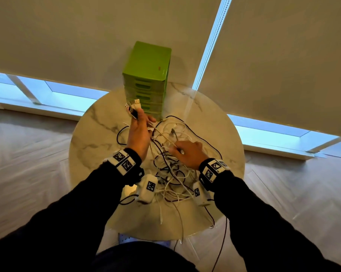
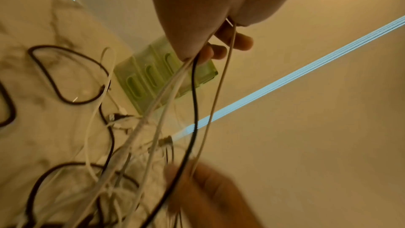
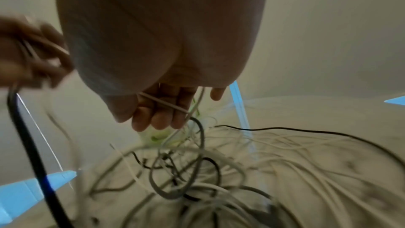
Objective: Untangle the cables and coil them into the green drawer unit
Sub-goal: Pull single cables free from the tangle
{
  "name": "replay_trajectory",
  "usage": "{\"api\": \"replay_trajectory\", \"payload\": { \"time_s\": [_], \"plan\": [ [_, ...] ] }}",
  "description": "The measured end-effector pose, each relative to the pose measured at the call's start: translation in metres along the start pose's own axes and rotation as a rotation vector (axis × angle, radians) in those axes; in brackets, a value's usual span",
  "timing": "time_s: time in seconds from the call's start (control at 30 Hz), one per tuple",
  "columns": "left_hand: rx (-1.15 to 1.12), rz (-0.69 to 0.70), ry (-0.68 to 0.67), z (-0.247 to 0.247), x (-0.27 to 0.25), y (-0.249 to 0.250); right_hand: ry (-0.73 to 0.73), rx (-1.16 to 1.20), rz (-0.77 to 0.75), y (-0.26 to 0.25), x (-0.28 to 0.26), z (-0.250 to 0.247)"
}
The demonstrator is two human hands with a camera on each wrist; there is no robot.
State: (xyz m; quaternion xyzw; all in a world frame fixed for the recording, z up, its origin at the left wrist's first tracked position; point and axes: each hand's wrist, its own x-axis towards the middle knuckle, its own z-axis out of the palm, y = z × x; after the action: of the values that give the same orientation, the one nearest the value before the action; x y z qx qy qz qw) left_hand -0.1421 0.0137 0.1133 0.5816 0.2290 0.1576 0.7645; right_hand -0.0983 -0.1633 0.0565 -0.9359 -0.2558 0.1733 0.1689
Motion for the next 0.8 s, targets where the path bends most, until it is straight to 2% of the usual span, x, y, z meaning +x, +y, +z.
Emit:
{"api": "replay_trajectory", "payload": {
  "time_s": [0.1,0.2,0.3,0.37,0.47,0.53,0.6,0.7,0.8],
  "plan": [
    [-0.101,0.036,0.000,-0.010,0.013,0.019,-0.094,-0.054,0.079,0.015,-0.001,0.011],
    [-0.254,0.079,0.020,-0.023,0.026,0.047,-0.103,-0.084,0.067,0.025,-0.004,0.013],
    [-0.203,0.114,0.046,-0.036,0.038,0.059,-0.108,-0.137,0.075,0.033,0.001,0.006],
    [-0.057,0.118,0.016,-0.040,0.037,0.052,-0.005,-0.131,0.115,0.030,0.011,-0.003],
    [0.257,0.033,-0.111,-0.036,0.024,0.025,0.217,-0.035,0.132,0.006,0.028,-0.020],
    [0.330,-0.066,-0.171,-0.028,0.018,0.006,0.305,0.023,0.098,-0.016,0.034,-0.029],
    [0.326,-0.156,-0.205,-0.020,0.016,-0.006,0.349,0.019,0.043,-0.041,0.033,-0.036],
    [0.227,-0.210,-0.261,-0.010,0.018,-0.011,0.324,-0.021,-0.057,-0.064,0.026,-0.033],
    [-0.004,-0.267,-0.155,-0.001,0.023,-0.003,0.263,-0.006,-0.102,-0.067,0.019,-0.023]
  ]
}}
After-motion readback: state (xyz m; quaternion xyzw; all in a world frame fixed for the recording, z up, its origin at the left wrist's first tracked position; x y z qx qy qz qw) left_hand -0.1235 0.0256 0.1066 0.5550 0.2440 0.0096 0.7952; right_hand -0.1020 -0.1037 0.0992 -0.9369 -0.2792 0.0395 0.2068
